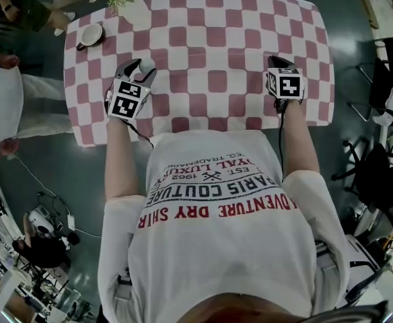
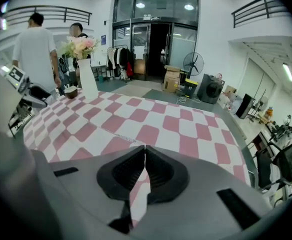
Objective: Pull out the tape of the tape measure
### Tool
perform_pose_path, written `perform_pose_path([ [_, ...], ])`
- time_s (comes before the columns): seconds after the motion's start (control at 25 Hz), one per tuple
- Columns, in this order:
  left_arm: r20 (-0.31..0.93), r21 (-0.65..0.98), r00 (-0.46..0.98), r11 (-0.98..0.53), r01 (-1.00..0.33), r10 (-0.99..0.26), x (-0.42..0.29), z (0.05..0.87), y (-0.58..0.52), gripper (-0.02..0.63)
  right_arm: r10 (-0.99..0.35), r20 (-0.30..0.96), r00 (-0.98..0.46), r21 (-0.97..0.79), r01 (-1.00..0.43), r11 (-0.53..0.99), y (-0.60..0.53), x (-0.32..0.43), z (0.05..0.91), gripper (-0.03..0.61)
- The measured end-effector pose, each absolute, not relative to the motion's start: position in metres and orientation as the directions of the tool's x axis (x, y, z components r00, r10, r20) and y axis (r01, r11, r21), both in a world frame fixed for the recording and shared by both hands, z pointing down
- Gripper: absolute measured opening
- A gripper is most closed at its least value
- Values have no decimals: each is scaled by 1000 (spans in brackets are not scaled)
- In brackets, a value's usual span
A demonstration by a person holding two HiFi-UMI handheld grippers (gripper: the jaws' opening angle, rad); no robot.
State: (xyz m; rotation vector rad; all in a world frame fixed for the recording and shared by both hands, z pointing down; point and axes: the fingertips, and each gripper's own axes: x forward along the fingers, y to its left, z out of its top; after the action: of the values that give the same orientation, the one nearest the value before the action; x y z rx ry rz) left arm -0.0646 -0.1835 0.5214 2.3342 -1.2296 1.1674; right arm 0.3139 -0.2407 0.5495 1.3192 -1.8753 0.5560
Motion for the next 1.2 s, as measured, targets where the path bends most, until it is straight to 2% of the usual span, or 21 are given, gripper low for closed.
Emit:
perform_pose_path([
  [0.4, 792, -127, 297, -619, -775, -534, -60, 541, -182, 230, -536, 805, -253, 14, -896, 444, -229, 284, 571, 32],
  [0.6, 798, -54, 328, -602, -796, -505, -58, 570, -181, 230, -503, 818, -279, 6, -870, 493, -220, 274, 596, 32],
  [1.2, 864, -64, 241, -571, -819, -442, -68, 619, -191, 230, -437, 862, -255, 5, -860, 511, -222, 281, 641, 32],
])
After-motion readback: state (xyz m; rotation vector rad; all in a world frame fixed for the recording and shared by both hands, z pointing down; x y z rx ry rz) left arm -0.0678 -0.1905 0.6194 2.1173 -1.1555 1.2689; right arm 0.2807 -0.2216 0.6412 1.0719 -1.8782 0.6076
